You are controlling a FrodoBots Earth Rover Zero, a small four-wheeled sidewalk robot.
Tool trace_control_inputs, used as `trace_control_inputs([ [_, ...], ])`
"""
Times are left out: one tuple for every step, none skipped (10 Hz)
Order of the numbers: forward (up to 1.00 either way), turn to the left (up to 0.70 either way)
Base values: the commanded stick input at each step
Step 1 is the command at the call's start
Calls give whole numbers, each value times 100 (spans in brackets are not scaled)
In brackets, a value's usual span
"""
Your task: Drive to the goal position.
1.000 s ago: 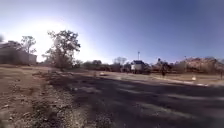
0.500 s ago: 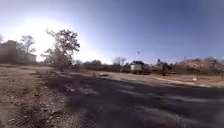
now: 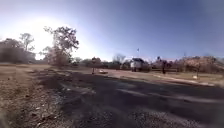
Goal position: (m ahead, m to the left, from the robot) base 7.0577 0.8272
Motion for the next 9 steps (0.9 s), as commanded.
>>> trace_control_inputs([
  [50, 0],
  [50, 0],
  [50, 0],
  [50, 0],
  [50, 0],
  [50, 0],
  [50, 0],
  [50, 0],
  [50, 0],
])
